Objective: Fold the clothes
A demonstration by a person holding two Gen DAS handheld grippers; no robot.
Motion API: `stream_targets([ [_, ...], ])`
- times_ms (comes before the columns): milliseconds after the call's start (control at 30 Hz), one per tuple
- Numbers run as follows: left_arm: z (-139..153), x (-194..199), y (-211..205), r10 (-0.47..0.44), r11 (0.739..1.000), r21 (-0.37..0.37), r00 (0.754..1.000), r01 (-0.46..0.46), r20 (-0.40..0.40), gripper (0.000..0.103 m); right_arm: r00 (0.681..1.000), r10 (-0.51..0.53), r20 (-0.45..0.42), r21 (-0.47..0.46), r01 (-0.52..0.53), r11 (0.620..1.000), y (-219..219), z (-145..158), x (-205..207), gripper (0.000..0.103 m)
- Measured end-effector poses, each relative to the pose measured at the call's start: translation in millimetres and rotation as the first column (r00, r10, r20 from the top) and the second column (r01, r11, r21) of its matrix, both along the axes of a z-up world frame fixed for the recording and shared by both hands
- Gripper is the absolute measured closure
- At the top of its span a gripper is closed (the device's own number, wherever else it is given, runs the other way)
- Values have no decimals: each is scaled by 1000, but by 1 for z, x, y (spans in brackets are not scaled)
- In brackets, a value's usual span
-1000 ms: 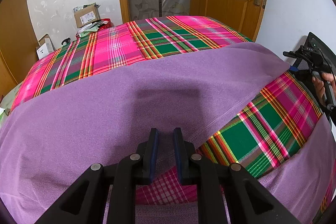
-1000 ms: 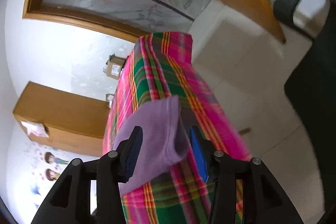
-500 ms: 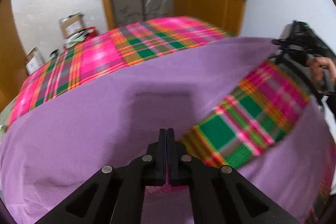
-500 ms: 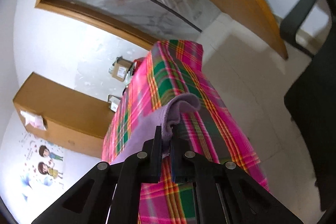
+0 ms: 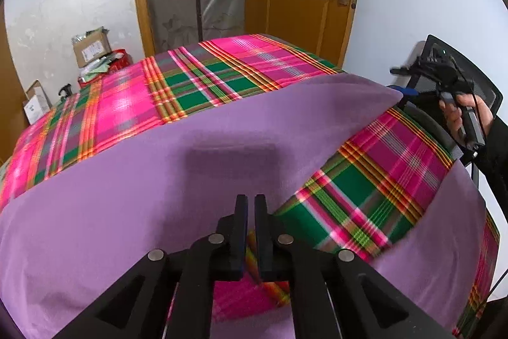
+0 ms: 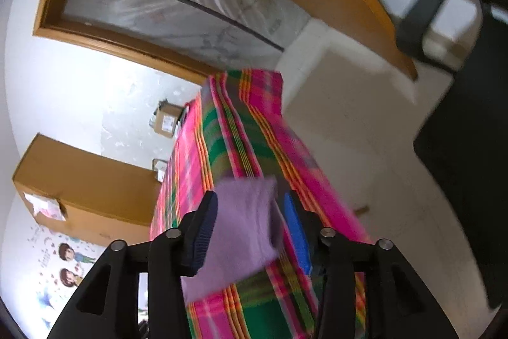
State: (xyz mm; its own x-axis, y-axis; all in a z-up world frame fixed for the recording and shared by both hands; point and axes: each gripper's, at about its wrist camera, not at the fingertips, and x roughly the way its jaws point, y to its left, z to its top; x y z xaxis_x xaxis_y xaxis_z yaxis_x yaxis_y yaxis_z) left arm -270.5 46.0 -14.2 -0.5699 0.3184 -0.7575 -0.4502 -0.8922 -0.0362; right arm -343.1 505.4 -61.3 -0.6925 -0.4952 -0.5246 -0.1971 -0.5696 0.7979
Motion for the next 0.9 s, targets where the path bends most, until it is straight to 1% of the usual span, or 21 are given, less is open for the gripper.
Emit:
stream_targets([
  [67,-5,-4,7,-17,1000,-9,1000,17,8,99,999,32,1,49,-32,998,-3,4,-15,55],
  [167,-11,-7,15,-33,999,-21,999,33,15,98,992,129,15,115,-130,985,-16,9,-35,54],
  [267,-14,-9,20,-41,999,-26,999,41,13,97,967,252,20,215,-251,944,-42,16,-52,54],
  [300,-15,-9,21,-41,999,-23,999,42,12,96,958,284,44,257,-285,923,-51,15,-59,54],
  [367,-15,-10,21,-42,999,-18,999,42,13,95,944,317,87,258,-329,908,-59,7,-70,54],
  [400,-15,-10,21,-42,999,-19,999,43,12,95,937,332,107,260,-349,900,-63,3,-74,56],
  [433,-15,-9,21,-43,999,-21,999,43,10,95,932,343,119,268,-363,892,-67,0,-77,62],
  [467,-15,-9,22,-43,999,-22,999,43,9,95,927,352,125,281,-374,884,-71,-1,-78,72],
  [500,-15,-8,22,-43,999,-26,999,43,7,95,928,357,109,311,-373,874,-75,2,-76,73],
  [533,-15,-7,23,-44,999,-33,999,44,4,95,930,353,103,333,-366,869,-76,5,-73,78],
  [600,-15,-5,25,-48,997,-53,999,48,-5,95,944,321,74,379,-324,867,-75,10,-70,97],
  [667,-15,-3,28,-56,996,-76,998,55,-15,97,953,300,41,386,-293,875,-73,17,-71,97],
  [700,-15,-2,30,-64,995,-83,998,63,-17,103,956,293,26,394,-279,876,-73,21,-73,97],
  [767,-16,1,32,-87,993,-82,996,86,-8,103,957,291,22,421,-272,865,-78,26,-76,97],
  [833,-16,5,34,-113,991,-74,994,113,2,103,957,288,31,429,-273,861,-80,27,-79,97],
  [867,-16,7,34,-123,990,-65,992,123,7,103,957,285,56,421,-281,862,-83,24,-83,96],
  [900,-16,9,34,-129,990,-57,992,130,10,103,956,282,80,416,-289,862,-85,22,-85,93],
])
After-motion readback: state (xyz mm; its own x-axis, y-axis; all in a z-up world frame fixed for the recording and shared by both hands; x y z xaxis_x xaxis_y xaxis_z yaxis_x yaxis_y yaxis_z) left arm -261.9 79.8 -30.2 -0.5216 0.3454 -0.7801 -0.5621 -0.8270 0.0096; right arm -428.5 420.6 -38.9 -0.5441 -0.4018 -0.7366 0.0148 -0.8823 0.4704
